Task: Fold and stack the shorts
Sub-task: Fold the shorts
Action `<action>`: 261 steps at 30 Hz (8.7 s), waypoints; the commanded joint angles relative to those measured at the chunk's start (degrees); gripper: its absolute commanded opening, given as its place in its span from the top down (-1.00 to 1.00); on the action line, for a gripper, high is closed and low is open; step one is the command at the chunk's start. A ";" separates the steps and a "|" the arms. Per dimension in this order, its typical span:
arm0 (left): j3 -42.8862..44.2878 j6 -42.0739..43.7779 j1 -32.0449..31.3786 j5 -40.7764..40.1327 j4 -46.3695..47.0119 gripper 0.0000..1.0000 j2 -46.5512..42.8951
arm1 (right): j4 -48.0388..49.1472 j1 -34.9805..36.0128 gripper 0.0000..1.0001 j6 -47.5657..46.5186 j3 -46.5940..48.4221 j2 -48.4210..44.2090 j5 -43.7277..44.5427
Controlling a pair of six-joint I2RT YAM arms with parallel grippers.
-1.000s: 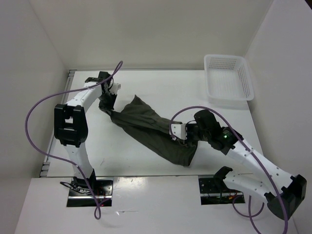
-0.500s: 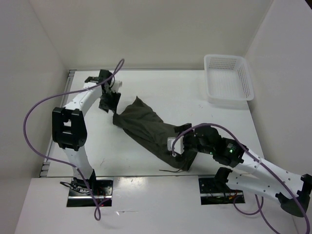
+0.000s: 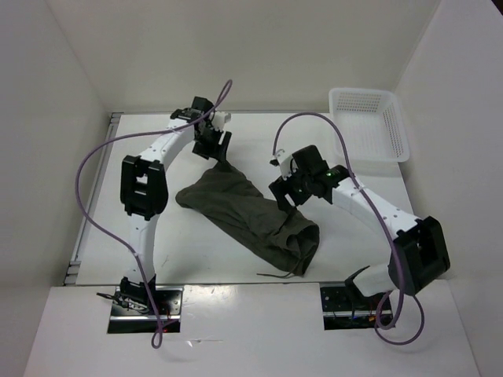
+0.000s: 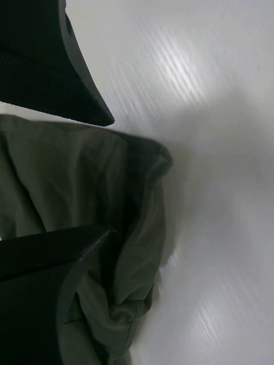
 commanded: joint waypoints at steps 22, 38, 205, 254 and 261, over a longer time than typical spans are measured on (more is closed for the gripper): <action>-10.21 0.10 -4.96 -3.38 5.51 0.71 5.40 | -17.80 -6.51 -0.22 -15.67 0.56 12.11 -1.27; -6.18 0.10 5.85 -5.05 0.86 0.93 5.32 | 4.68 -5.09 1.00 -12.63 7.82 21.16 14.95; -16.90 0.10 19.56 1.54 -5.82 0.13 -9.45 | 4.71 -15.29 1.00 9.91 7.06 25.83 1.28; -3.71 0.10 20.09 14.46 -4.42 1.00 -7.08 | 4.70 -14.77 1.00 3.48 6.35 24.77 -0.39; 3.50 0.10 20.70 3.93 -3.10 1.00 2.49 | 4.70 -14.77 1.00 2.95 6.35 24.25 0.13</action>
